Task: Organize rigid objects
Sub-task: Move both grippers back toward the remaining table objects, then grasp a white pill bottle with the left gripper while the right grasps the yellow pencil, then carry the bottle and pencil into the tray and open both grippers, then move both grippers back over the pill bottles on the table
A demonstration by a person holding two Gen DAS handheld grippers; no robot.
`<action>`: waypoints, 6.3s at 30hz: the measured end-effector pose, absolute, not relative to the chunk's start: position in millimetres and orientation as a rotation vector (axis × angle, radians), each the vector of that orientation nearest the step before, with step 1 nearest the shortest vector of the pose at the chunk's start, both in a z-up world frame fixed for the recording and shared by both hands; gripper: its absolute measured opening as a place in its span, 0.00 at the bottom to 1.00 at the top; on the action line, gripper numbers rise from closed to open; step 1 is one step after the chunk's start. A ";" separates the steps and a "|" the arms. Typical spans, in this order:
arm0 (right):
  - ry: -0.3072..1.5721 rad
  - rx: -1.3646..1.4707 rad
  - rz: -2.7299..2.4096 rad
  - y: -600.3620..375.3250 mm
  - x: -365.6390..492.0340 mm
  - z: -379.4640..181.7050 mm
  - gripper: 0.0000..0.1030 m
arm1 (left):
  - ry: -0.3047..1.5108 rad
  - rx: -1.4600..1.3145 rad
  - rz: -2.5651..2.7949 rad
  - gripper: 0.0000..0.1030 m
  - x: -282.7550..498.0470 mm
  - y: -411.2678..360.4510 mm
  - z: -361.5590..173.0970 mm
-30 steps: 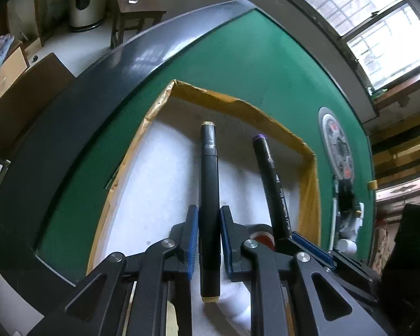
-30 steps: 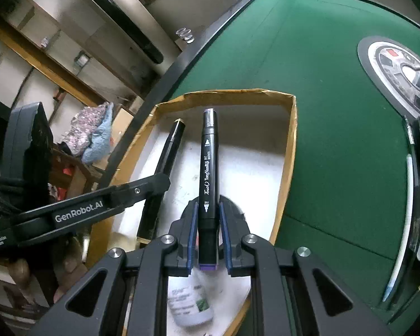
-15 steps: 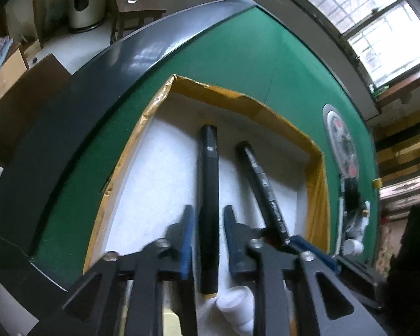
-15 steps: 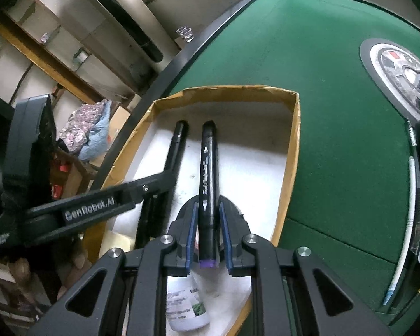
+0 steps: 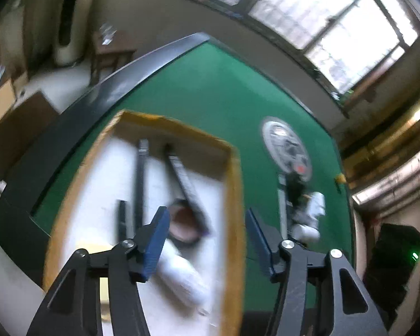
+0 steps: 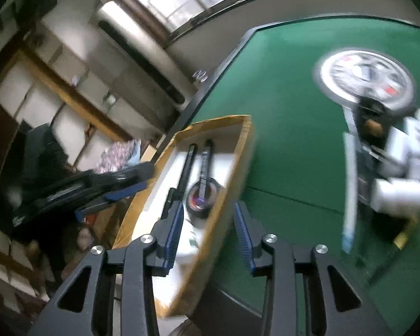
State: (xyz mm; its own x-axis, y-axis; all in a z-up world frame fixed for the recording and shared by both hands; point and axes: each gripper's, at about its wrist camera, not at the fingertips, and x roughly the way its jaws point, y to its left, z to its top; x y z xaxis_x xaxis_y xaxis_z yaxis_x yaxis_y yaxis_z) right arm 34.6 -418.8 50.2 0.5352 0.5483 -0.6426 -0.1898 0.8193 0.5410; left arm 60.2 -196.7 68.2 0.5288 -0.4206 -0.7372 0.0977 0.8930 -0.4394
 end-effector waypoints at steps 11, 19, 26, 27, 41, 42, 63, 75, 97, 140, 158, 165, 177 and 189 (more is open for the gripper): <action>0.964 0.539 0.052 -540.0 -0.8 16.8 0.35 | 1.003 -0.235 -0.485 0.60 22.9 -295.6 68.0; 1.047 0.476 -0.126 -546.3 20.5 -4.6 0.33 | 1.033 -0.208 -0.465 0.60 14.7 -305.0 58.5; 1.055 0.331 -0.256 -531.7 16.9 -5.8 0.18 | 1.053 -0.189 -0.479 0.60 16.6 -313.8 53.5; 1.058 0.334 -0.259 -533.5 12.8 -5.2 0.17 | 1.055 -0.184 -0.482 0.60 17.3 -316.5 53.4; 1.044 0.398 -0.225 -600.4 -35.3 0.3 0.00 | 1.046 0.032 -0.600 0.60 36.5 -411.2 49.8; 1.043 0.424 -0.218 -604.1 -35.8 -0.2 0.00 | 1.037 0.055 -0.618 0.60 40.1 -421.3 48.9; 0.985 0.522 -0.100 -611.3 -44.0 -9.0 0.16 | 1.111 0.248 -0.717 0.61 63.0 -489.1 12.1; 0.984 0.515 -0.102 -605.6 -47.7 -11.6 0.19 | 1.189 0.092 -0.796 0.61 102.9 -479.9 17.2; 0.974 0.481 -0.128 -593.0 -46.5 -8.5 0.25 | 1.241 0.215 -0.696 0.53 82.2 -487.3 -7.9; 0.929 0.420 0.382 -426.7 14.7 62.6 0.08 | 1.041 -0.407 -0.405 0.36 49.7 -184.2 75.5; 1.123 0.276 0.358 -323.0 145.7 25.0 0.08 | 1.225 -0.386 -0.161 0.36 137.1 -119.9 -1.2; 1.157 0.229 0.318 -312.7 158.3 12.2 0.08 | 1.248 -0.339 -0.139 0.36 150.7 -126.3 -3.9; 1.071 0.343 0.407 -339.7 127.1 32.9 0.24 | 1.159 -0.343 -0.145 0.53 136.8 -130.4 14.7; 0.887 0.417 0.387 -426.4 11.8 46.4 0.38 | 0.866 -0.252 -0.262 0.68 35.4 -212.9 91.8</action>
